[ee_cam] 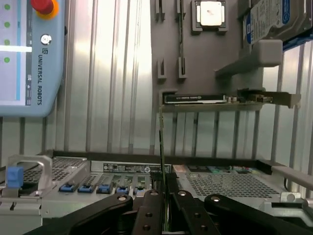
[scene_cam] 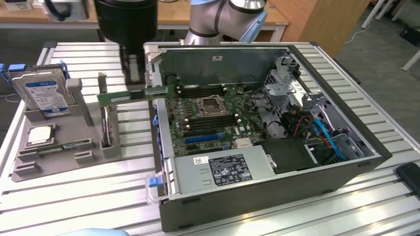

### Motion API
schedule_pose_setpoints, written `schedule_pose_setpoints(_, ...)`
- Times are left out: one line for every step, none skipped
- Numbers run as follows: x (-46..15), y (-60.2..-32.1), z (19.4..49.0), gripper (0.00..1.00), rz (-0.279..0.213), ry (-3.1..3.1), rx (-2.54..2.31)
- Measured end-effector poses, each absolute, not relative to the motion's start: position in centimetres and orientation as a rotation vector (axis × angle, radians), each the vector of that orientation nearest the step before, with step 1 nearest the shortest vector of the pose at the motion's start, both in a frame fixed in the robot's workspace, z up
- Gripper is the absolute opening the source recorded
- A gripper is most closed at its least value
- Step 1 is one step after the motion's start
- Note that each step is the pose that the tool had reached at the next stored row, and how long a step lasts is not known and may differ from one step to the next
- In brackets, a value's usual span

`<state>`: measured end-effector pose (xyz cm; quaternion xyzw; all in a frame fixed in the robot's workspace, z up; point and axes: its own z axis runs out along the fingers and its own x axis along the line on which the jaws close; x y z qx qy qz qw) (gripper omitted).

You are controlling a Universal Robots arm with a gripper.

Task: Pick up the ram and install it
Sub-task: 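Pick up the ram and move it above insertion slot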

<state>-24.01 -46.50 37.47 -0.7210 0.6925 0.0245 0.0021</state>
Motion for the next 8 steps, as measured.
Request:
schedule_pose_setpoints(-23.6, -46.5, 37.5, 0.13, 0.077, 2.173, -2.262)
schedule_pose_setpoints(-23.2, -46.5, 37.5, 0.13, 0.077, 2.173, -2.262)
schedule_pose_setpoints(-22.8, -46.5, 37.5, 0.13, 0.077, 2.173, -2.262)
schedule_pose_setpoints(-22.4, -46.5, 37.5, 0.13, 0.077, 2.173, -2.262)
schedule_pose_setpoints(-21.9, -46.5, 37.5, 0.13, 0.077, 2.173, -2.262)
schedule_pose_setpoints(-21.5, -46.5, 37.5, 0.13, 0.077, 2.173, -2.262)
schedule_pose_setpoints(-21.1, -46.5, 37.5, 0.13, 0.078, 2.173, -2.262)
schedule_pose_setpoints(-20.7, -46.5, 37.5, 0.13, 0.078, 2.173, -2.262)
